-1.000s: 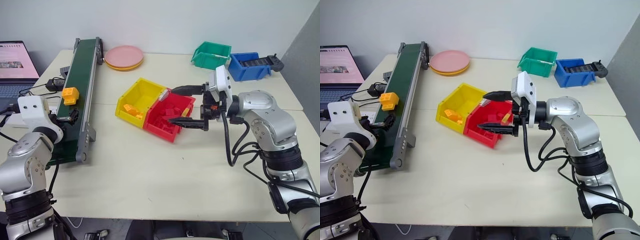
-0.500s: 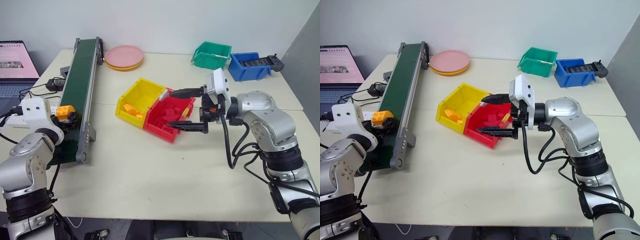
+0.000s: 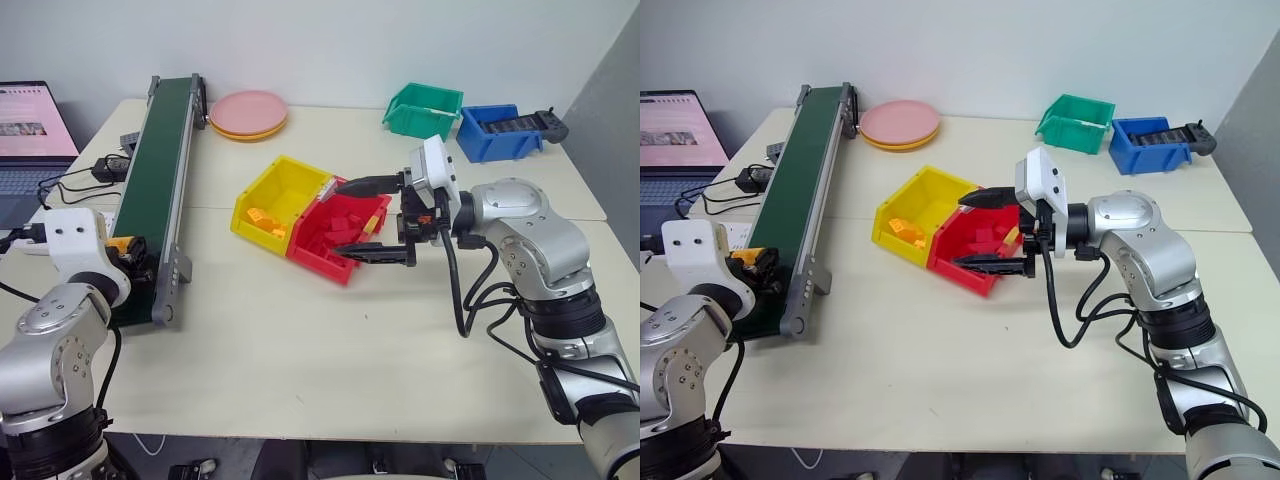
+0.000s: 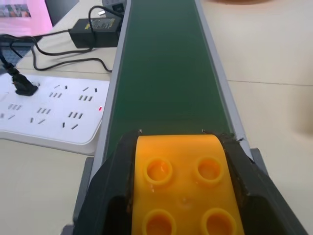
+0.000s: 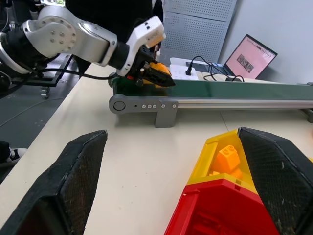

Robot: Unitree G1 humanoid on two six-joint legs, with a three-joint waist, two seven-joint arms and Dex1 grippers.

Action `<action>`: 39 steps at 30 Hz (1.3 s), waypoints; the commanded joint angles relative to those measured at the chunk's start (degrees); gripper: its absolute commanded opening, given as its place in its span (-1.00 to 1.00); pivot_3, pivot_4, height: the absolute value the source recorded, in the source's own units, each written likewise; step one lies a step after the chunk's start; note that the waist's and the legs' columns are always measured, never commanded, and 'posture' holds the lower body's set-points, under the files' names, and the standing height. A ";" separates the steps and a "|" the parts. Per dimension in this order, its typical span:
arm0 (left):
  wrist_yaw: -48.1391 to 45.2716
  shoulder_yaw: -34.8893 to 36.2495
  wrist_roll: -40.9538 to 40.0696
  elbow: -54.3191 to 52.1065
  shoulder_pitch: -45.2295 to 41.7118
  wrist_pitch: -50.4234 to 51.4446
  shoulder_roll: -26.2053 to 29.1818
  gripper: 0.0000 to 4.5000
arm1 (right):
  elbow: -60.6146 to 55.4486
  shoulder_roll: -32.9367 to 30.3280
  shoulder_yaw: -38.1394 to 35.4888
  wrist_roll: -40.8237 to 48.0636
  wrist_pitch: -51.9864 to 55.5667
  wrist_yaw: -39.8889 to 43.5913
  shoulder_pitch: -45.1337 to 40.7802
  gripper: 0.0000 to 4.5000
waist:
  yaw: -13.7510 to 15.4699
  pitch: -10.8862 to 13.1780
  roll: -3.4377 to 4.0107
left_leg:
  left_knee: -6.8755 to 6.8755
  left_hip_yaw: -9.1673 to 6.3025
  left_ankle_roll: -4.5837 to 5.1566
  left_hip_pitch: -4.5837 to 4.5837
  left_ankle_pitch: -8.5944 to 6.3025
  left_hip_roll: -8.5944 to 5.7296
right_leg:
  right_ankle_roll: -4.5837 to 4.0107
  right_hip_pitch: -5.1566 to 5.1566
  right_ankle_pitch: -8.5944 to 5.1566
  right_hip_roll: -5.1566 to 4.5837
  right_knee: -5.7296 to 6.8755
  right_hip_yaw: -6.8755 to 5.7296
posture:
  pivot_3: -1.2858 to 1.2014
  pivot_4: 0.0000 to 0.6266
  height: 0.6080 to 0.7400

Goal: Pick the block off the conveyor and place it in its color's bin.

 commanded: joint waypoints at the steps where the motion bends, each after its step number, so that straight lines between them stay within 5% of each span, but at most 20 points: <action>1: -1.57 0.49 -0.96 -4.98 -3.33 1.09 3.05 -0.31 | -1.56 -1.35 -1.96 0.51 -0.68 0.60 -1.00 1.00 | 0.03 0.00 0.00 | 0.00 0.00 0.00 0.00 0.00 0.00 | 0.00 0.00 0.00 0.00 0.01 0.00 | 0.03 -0.52 1.00; 6: -9.19 -8.38 -4.47 -2.20 -12.50 1.08 5.57 -0.31 | -5.36 -5.22 -2.78 1.84 1.65 1.69 0.71 1.00 | 0.44 0.00 -0.01 | 0.03 -0.05 -0.02 -0.01 0.01 -0.04 | 0.00 0.06 0.01 0.00 -0.02 -0.06 | 0.03 -0.52 1.00; 15: -20.55 -29.66 4.86 26.31 -32.12 -14.90 0.52 -0.31 | -13.39 -9.46 -7.12 3.94 7.41 -4.45 4.45 1.00 | 0.21 0.01 0.00 | 0.04 0.00 -0.04 -0.01 0.03 -0.07 | 0.00 0.07 0.00 0.01 -0.02 -0.02 | 0.03 -0.52 1.00; 22: -26.26 -32.84 9.25 45.02 -41.09 -26.36 -4.05 -0.31 | -16.34 -10.19 -8.08 3.68 9.19 -8.27 6.15 1.00 | -0.14 0.01 0.00 | 0.05 0.17 -0.12 -0.25 0.08 -0.03 | 0.00 -0.24 0.00 0.06 0.00 0.13 | 0.03 -0.52 1.00; 26: -28.70 -33.71 11.13 51.10 -43.65 -29.56 -5.48 0.06 | -17.75 -10.79 -8.70 3.67 9.83 -9.66 7.38 1.00 | 0.00 0.01 0.00 | 0.70 0.15 -0.23 -1.14 0.15 -0.02 | 0.03 -0.99 -0.02 0.06 0.38 0.10 | 0.03 -0.52 1.00; 34: -30.52 -32.64 12.82 54.41 -44.77 -33.04 -5.80 0.78 | -18.03 -11.19 -8.51 3.76 9.63 -10.69 8.16 1.00 | 0.03 0.01 0.00 | 0.78 0.13 -0.03 -1.04 0.03 -0.07 | 0.03 -0.96 -0.02 0.05 0.66 0.11 | 0.03 -0.52 1.00; 39: -31.33 -29.59 10.24 42.84 -40.64 -29.82 -3.51 0.99 | -17.67 -11.33 -8.62 3.44 8.98 -10.76 8.52 1.00 | -0.04 0.01 0.00 | 0.78 0.14 -0.03 -1.03 0.04 -0.06 | 0.03 -0.97 -0.02 0.06 0.71 0.12 | 0.03 -0.52 1.00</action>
